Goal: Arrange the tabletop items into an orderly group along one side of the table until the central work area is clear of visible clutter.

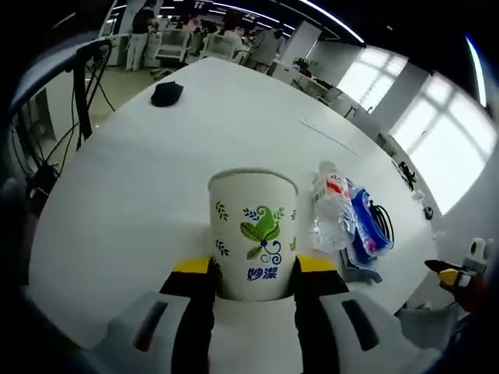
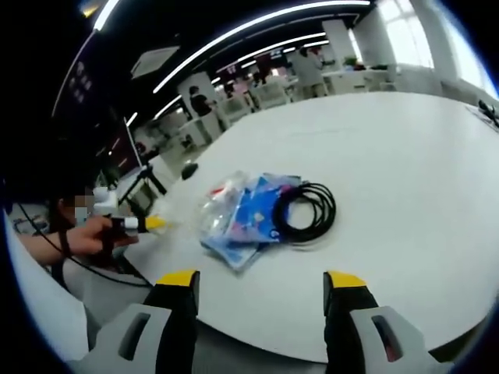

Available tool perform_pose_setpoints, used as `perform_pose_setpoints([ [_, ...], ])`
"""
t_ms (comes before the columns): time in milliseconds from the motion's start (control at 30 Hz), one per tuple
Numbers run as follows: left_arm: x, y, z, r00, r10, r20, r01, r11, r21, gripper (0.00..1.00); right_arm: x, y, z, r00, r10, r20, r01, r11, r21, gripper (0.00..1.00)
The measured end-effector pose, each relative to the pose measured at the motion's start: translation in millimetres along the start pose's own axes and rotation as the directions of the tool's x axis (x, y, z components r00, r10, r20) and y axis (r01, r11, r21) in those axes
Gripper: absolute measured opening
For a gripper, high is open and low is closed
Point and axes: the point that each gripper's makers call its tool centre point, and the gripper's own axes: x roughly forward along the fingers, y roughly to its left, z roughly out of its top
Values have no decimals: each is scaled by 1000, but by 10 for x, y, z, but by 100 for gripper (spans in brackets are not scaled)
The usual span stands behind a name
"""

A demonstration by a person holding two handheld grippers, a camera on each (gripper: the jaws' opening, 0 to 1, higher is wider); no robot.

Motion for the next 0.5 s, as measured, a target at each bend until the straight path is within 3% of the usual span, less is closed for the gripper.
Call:
perform_pose_setpoints([
  [133,-93,23,-14,1000,4,12,-5,1000,31,37,58,46,13,1000,17,-5,-17,1000,-10,65],
  [267,-244,-85,-113,1000,-8,11,7,997,78,37,120,160,-3,999,43,-12,-43,999,-23,65],
  [500,-201,-151,-109,999,-47,5,46,992,116,37,244,237,-68,996,84,-34,-85,996,-29,65],
])
